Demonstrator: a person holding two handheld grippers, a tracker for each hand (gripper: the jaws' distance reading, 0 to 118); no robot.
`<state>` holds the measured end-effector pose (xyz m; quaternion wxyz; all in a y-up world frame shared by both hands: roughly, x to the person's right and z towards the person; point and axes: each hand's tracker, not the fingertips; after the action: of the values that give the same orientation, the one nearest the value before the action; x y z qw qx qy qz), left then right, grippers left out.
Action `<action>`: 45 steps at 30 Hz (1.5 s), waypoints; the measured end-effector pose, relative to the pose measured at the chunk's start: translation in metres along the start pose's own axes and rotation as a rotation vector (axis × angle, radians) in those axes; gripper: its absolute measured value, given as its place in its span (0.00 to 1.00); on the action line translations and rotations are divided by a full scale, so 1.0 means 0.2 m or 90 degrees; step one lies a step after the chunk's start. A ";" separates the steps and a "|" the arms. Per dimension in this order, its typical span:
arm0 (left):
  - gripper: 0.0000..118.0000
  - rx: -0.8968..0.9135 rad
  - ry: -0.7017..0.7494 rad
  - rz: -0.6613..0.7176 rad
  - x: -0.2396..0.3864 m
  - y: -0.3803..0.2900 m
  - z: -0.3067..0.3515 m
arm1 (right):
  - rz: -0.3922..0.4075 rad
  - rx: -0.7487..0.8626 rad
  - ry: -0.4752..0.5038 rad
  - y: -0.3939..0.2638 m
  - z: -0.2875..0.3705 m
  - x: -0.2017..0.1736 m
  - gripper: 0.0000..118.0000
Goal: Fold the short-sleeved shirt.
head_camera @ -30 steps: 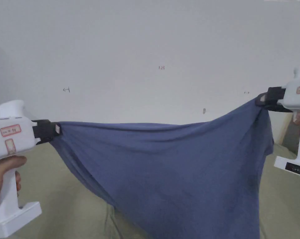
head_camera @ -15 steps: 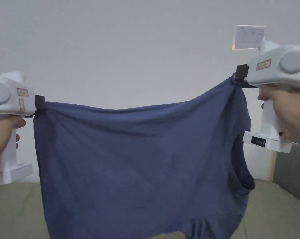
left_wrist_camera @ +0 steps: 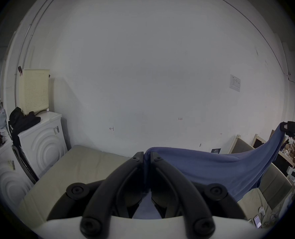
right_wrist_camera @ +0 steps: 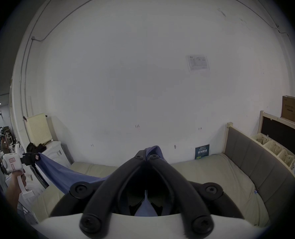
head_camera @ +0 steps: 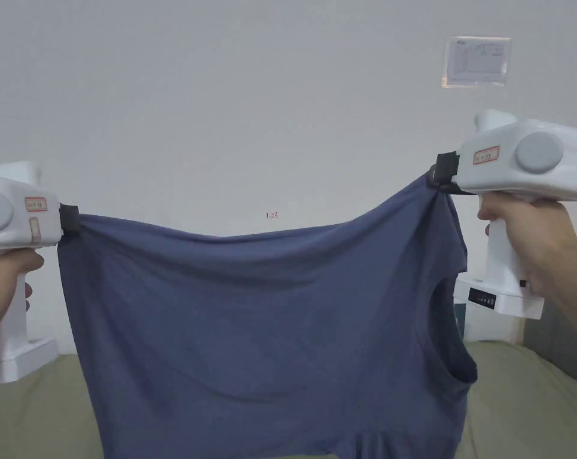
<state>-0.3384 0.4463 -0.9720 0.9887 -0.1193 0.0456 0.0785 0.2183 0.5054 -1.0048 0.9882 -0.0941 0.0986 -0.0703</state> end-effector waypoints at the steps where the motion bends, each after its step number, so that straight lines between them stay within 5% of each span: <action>1: 0.06 -0.011 -0.002 0.002 -0.01 -0.05 -0.02 | 0.000 -0.010 0.000 -0.05 -0.02 0.01 0.01; 13: 0.06 -0.071 -0.026 0.022 -0.09 -0.65 0.03 | -0.010 -0.076 0.016 -0.59 0.10 0.07 0.01; 27: 0.06 -0.122 -0.057 0.011 -0.25 -1.40 1.00 | -0.003 -0.161 0.049 -1.44 1.04 0.17 0.01; 30: 0.06 -0.179 -0.061 -0.030 -0.26 -1.69 1.16 | -0.007 -0.206 0.038 -1.75 1.20 0.20 0.01; 35: 0.06 -0.290 -0.037 0.027 -0.32 -2.17 1.30 | -0.016 -0.320 -0.012 -2.34 1.35 0.24 0.01; 42: 0.06 -0.351 -0.013 0.031 -0.35 -2.40 1.31 | -0.008 -0.415 -0.080 -2.75 1.36 0.33 0.01; 43: 0.11 -0.349 -0.019 0.032 -0.36 -2.40 1.32 | -0.005 -0.417 -0.076 -2.76 1.37 0.33 0.04; 44: 0.29 -0.338 -0.029 0.028 -0.35 -2.39 1.33 | 0.002 -0.414 -0.067 -2.75 1.38 0.33 0.15; 45: 0.65 -0.338 -0.028 0.025 -0.35 -2.37 1.34 | 0.018 -0.402 -0.058 -2.74 1.38 0.32 0.41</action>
<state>-0.3084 0.0460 -0.5972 0.9218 -0.3720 0.0044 0.1091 0.2722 0.0102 -0.6408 0.9145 -0.3976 0.0725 -0.0179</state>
